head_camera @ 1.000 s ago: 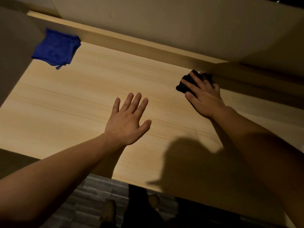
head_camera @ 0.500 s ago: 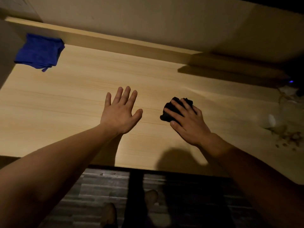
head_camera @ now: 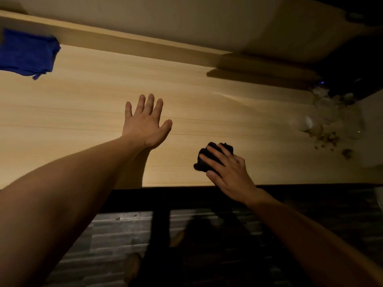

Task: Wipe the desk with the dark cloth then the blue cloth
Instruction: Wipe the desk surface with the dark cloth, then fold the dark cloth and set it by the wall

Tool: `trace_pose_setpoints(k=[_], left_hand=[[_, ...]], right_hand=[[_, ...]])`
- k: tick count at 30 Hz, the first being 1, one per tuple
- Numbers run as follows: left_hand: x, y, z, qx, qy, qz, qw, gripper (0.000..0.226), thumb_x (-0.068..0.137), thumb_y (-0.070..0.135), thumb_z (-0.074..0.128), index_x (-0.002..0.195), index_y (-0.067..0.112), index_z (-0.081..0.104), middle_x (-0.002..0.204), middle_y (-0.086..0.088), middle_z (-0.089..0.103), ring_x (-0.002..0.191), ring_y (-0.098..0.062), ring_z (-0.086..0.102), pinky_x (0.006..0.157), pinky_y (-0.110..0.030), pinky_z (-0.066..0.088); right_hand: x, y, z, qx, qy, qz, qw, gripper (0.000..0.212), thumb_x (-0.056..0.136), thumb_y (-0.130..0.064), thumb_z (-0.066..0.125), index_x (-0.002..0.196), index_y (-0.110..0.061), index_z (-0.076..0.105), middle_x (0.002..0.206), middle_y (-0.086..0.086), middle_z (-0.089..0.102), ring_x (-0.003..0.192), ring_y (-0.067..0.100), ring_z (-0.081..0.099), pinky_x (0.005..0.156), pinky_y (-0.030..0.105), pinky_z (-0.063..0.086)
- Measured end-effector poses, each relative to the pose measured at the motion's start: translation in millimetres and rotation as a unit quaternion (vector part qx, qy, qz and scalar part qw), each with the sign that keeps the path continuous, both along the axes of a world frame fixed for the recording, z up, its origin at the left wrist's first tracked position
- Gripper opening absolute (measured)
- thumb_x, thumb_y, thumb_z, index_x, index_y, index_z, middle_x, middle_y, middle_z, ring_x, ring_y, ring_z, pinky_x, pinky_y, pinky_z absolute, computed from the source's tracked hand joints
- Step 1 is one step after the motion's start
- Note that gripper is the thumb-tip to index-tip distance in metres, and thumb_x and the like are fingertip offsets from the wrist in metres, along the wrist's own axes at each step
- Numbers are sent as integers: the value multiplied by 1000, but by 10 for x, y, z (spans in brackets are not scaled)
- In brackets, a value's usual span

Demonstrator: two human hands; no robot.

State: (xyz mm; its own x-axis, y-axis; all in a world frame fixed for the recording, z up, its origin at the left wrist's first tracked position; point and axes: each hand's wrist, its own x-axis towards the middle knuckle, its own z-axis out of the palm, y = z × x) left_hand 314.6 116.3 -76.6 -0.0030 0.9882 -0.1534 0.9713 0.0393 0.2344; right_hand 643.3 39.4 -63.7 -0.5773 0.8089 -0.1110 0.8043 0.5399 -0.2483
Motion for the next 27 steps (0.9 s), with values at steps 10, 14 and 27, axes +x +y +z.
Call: trace_pose_setpoints(k=[10,14,27], left_hand=[[312,-785,272,-1,-389,71,919,51,98,53,58,128,14,69,130,-4,67,119,-22,61,109,-44,49],[432,-884,628,-225,-724,248,604,48,94,48,70,114,5,73,107,-19,72,103,-32,67,93,-47,54],[-440,-383,1488,-62,-829,315,458,39,108,17,56,146,11,55,136,-22,70,122,-35,69,85,-42,65]], right_hand=[[-498,-294,291,-71,94,-21,993,40,109,-29,55,148,-24,56,150,3,54,134,26,42,96,41,33],[-1019,-29,643,-66,132,-10,989,50,102,-31,64,146,-13,49,144,10,56,132,30,47,102,43,37],[-2031,986,1315,-417,320,-247,814,82,86,-88,43,130,-21,61,140,9,64,125,27,61,110,49,46]])
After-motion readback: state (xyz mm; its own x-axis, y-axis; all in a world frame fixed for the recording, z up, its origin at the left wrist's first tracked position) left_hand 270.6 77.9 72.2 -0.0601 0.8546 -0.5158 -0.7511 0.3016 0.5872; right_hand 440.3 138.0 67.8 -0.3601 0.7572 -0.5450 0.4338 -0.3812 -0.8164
